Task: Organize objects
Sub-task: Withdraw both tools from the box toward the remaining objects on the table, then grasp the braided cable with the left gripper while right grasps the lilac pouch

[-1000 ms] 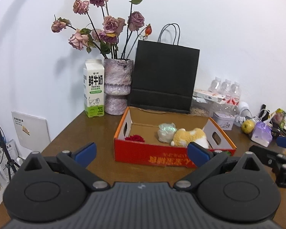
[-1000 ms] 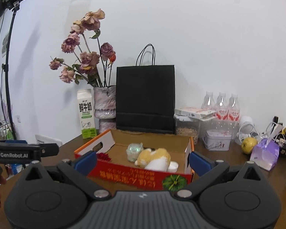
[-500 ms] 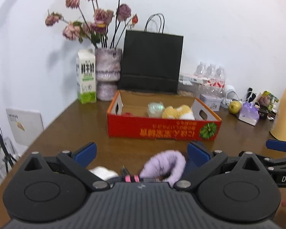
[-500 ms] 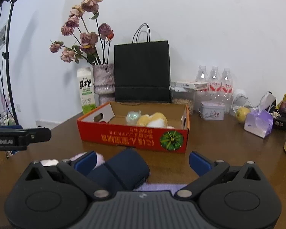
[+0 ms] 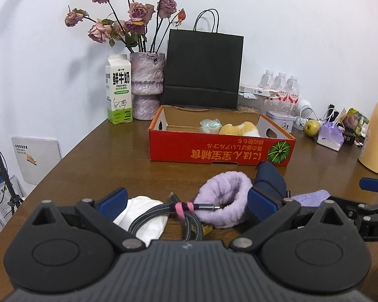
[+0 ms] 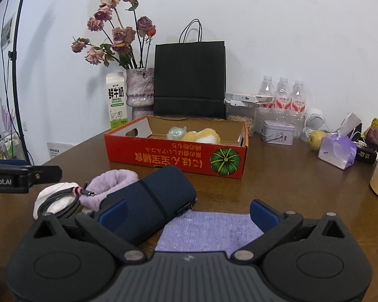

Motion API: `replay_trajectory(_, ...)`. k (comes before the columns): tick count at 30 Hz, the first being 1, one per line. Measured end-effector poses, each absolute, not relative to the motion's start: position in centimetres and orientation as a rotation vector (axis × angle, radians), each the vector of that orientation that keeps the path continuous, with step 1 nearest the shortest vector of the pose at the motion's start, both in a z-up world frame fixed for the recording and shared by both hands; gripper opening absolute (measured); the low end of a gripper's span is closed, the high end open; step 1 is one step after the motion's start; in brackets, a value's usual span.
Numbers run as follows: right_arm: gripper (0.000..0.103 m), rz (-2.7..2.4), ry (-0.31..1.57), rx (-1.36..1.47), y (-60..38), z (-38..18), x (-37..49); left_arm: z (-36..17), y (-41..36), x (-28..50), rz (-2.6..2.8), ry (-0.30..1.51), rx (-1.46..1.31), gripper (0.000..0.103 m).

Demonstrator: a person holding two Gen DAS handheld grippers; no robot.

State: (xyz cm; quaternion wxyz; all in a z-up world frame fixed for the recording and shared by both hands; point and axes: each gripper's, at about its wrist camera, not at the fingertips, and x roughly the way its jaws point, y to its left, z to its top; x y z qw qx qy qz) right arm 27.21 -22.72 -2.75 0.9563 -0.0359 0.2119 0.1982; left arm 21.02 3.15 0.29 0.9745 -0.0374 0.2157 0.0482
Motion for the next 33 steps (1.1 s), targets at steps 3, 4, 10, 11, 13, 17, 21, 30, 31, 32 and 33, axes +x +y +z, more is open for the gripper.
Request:
replay_trajectory(3, 0.103, 0.396, 0.431, -0.081, -22.7, -3.0, 27.1, 0.1, 3.4, 20.9, 0.100, 0.439, -0.074, 0.103)
replay_trajectory(4, 0.103, 0.395, 0.432, -0.086, -22.7, -3.2, 27.0, 0.0, 3.5, 20.9, 0.101, 0.442, -0.076, 0.103)
replay_trajectory(10, 0.103, 0.400, 0.433, -0.086, -22.4, -3.8, 26.9, -0.4, 4.3, 20.6, 0.100, 0.446, -0.084, 0.103)
replay_trajectory(11, 0.103, 0.402, 0.437, -0.085, -22.3, -3.9, 26.9, -0.4, 4.4, 20.6, 0.100, 0.446, -0.084, 0.103)
replay_trajectory(13, 0.103, 0.408, 0.455, -0.091, -22.0, -4.3, 27.2, -0.5, 4.7, 20.5, 0.102, 0.446, -0.089, 0.103)
replay_trajectory(17, 0.103, 0.405, 0.497, -0.113, -21.5, -5.1, 27.9, -0.9, 5.5, 20.4, 0.101, 0.450, -0.104, 0.103)
replay_trajectory(21, 0.103, 0.374, 0.555, -0.133, -21.4, -6.0, 29.1, -1.3, 6.4, 20.3, 0.103, 0.456, -0.119, 0.103)
replay_trajectory(30, 0.103, 0.334, 0.728, -0.090, -22.3, -7.8, 34.1, -1.7, 7.4, 20.5, 0.116, 0.470, -0.143, 0.103)
replay_trajectory(31, 0.103, 0.344, 0.745, -0.085, -22.2, -8.1, 34.3, -1.7, 7.4, 20.6, 0.119, 0.473, -0.143, 0.103)
replay_trajectory(32, 0.103, 0.342, 0.729, -0.099, -22.0, -8.4, 34.2, -1.8, 7.5, 20.8, 0.122, 0.478, -0.142, 0.103)
replay_trajectory(33, 0.103, 0.342, 0.723, -0.099, -21.9, -8.5, 34.2, -1.9, 7.5, 21.0, 0.125, 0.487, -0.140, 0.103)
